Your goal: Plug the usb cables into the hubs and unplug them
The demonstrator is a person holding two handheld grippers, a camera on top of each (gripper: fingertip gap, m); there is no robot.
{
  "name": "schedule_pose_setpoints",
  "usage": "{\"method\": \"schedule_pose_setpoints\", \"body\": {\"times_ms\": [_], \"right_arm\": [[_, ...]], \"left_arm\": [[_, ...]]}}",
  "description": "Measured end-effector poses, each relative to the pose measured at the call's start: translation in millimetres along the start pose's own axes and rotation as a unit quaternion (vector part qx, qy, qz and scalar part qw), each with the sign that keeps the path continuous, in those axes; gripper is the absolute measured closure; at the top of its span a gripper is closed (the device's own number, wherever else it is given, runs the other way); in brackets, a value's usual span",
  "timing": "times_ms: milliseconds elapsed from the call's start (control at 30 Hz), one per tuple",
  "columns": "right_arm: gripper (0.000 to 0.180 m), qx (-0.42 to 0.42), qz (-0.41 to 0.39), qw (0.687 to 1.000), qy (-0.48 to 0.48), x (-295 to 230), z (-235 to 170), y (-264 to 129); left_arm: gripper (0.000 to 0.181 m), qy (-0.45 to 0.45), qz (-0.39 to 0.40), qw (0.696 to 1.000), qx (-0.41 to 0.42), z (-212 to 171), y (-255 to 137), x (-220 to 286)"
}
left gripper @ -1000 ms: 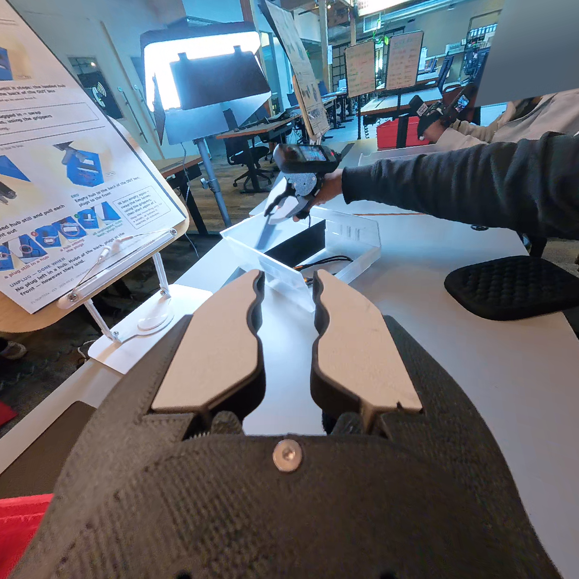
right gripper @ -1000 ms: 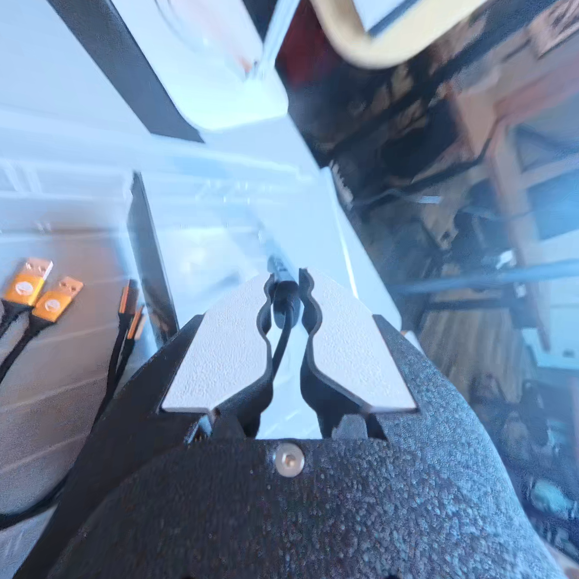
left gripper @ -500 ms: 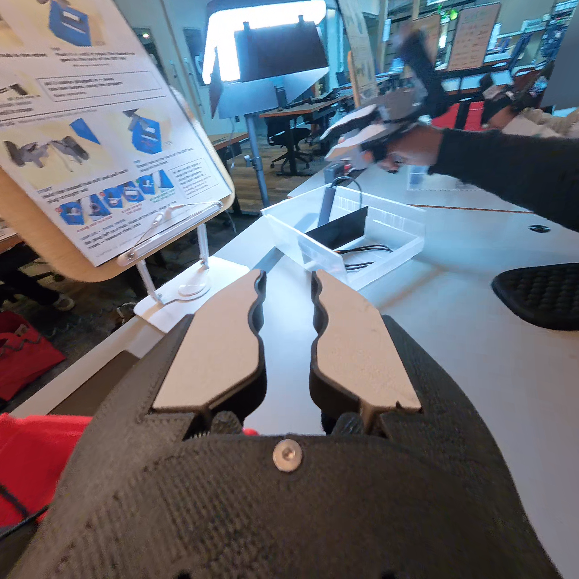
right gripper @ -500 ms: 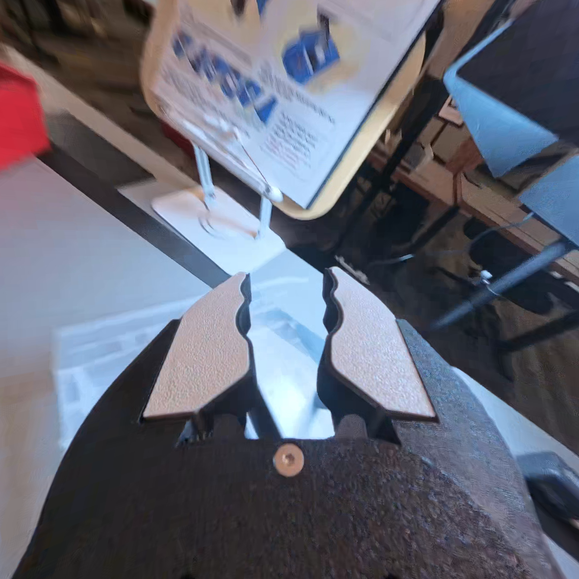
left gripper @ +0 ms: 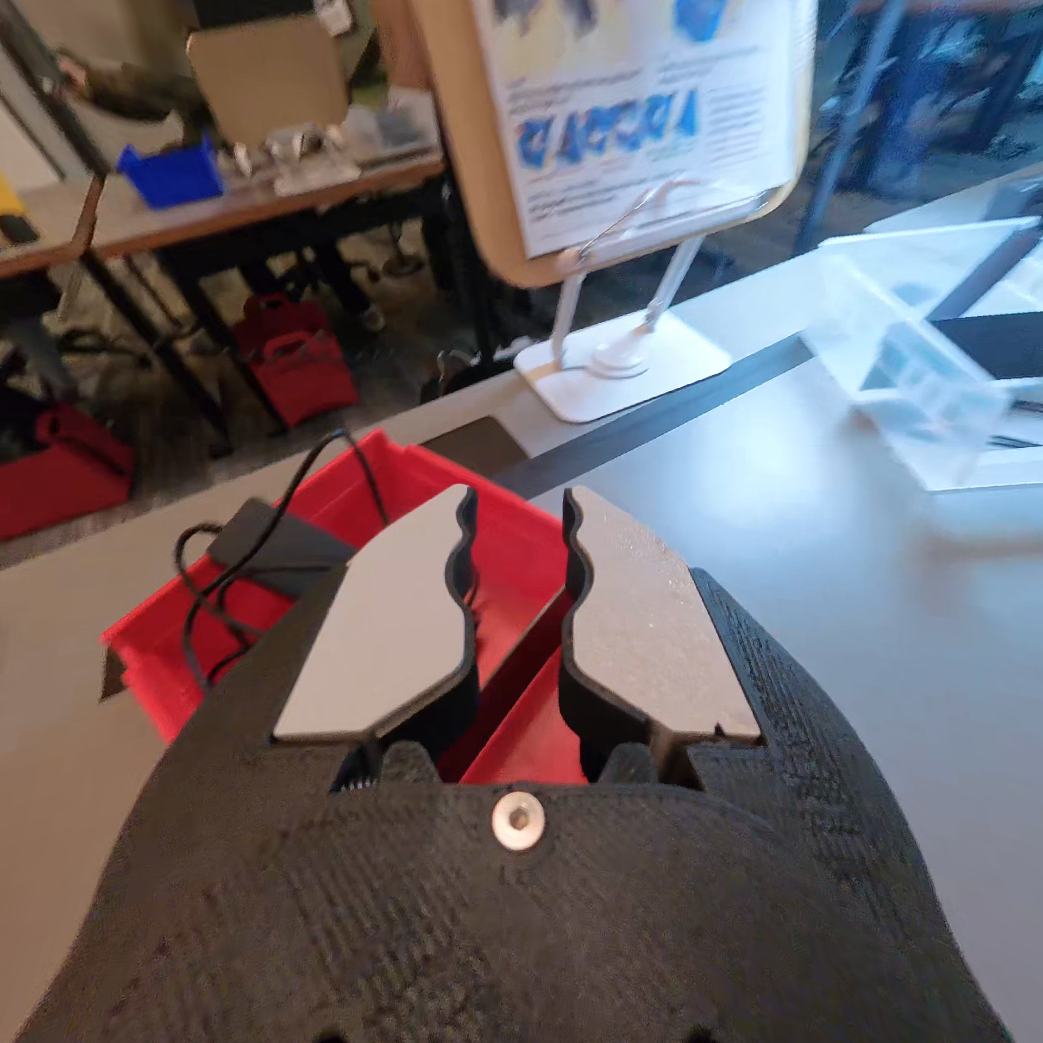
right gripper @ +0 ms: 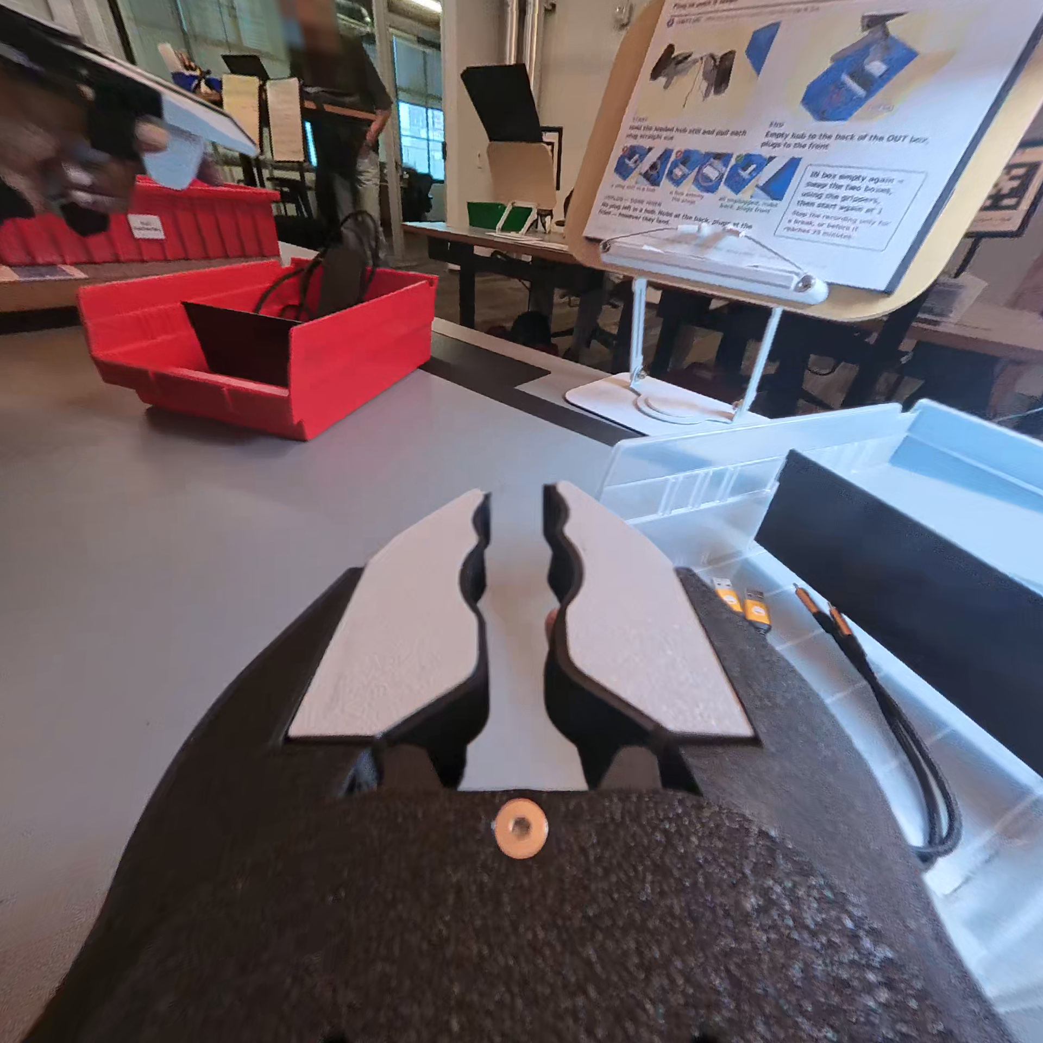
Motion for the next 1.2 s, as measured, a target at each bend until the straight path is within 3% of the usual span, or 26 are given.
{"method": "schedule_pose_setpoints", "body": {"times_ms": [33, 167, 333, 400, 600, 767, 900, 1067, 1200], "right_arm": [[0.155, -0.005, 0.002, 1.0, -0.004, -1, -1, 1], [0.153, -0.006, 0.022, 1.0, 0.004, -6, -5, 5], [0.153, -0.019, 0.031, 0.999, -0.035, -17, -9, 6], [0.153, -0.021, 0.032, 0.998, -0.052, -19, -9, 5], [0.155, -0.023, 0.039, 0.998, -0.054, -22, -8, 4], [0.157, -0.022, 0.036, 0.997, -0.067, -23, -7, 2], [0.159, -0.021, 0.025, 0.995, -0.093, -22, -4, -2], [0.159, -0.014, 0.024, 0.994, -0.106, -22, -1, -3], [0.16, -0.011, 0.038, 0.994, -0.105, -26, -3, 1]], "left_arm": [[0.151, 0.0, 0.014, 1.0, -0.025, -4, 6, -12], [0.142, 0.023, 0.049, 0.981, -0.186, -32, 38, -57], [0.128, -0.098, 0.021, 0.933, -0.346, -73, 71, -79], [0.12, -0.162, 0.01, 0.918, -0.363, -85, 85, -79], [0.098, -0.284, 0.086, 0.892, -0.34, -109, 121, -94], [0.112, -0.295, 0.116, 0.891, -0.323, -116, 135, -98], [0.114, -0.225, 0.086, 0.919, -0.313, -86, 125, -91], [0.115, -0.084, 0.024, 0.976, -0.199, 13, 79, -56], [0.115, 0.031, -0.057, 0.993, -0.098, 82, 23, 6]]}}
Point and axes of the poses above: each gripper's, where its closed fingertips meet, y out along the fingers, z out of its top, x = y × z across the jaws, the point moved 5 cm from there along -y, back along the fingers, and after that the axes turned 4 degrees about z, right-handed, at the moved point
